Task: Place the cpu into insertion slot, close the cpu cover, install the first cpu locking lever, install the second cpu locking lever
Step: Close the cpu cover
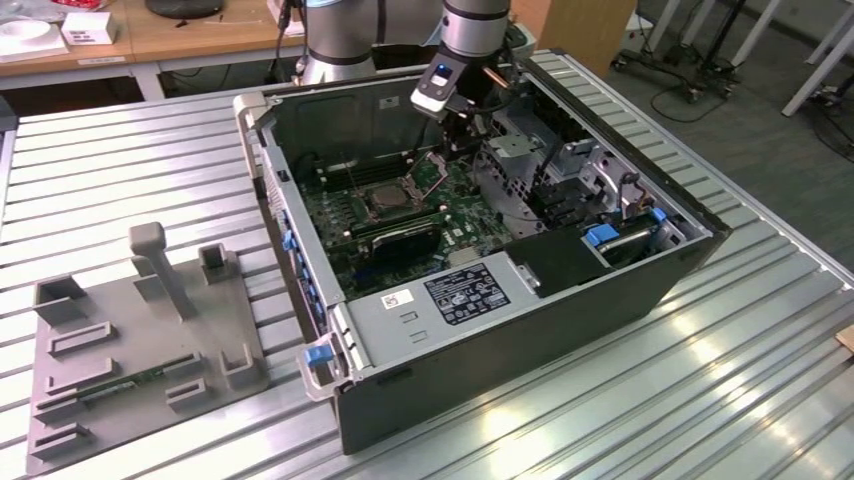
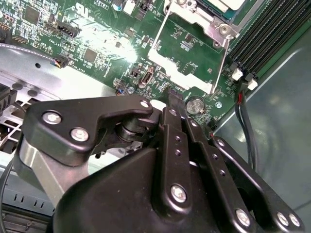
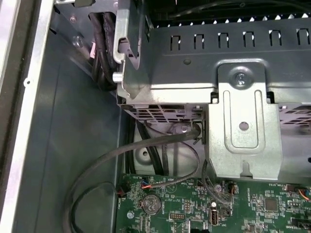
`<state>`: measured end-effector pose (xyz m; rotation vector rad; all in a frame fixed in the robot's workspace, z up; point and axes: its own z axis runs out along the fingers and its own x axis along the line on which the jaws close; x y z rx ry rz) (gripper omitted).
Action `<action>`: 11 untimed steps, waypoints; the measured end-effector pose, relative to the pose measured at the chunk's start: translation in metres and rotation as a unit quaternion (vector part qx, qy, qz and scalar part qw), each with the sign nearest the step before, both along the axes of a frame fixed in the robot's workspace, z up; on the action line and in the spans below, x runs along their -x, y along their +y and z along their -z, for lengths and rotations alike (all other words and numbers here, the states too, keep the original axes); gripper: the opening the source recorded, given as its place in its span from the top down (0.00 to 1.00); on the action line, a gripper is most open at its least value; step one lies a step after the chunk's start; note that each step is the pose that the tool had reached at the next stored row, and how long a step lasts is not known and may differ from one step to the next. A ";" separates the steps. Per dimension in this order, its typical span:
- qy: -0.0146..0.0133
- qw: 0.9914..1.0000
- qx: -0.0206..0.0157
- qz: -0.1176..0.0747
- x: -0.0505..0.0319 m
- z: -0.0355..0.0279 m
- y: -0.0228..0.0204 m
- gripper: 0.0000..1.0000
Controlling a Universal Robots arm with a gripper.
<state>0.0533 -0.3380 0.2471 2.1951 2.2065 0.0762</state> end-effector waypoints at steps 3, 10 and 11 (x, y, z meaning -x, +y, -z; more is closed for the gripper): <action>0.000 1.000 0.000 0.000 0.0021 0.0000 0.0000 0.89; -0.007 1.000 0.000 0.000 0.0139 0.0000 0.0000 0.89; -0.008 1.000 0.000 0.000 0.0161 0.0000 0.0000 0.89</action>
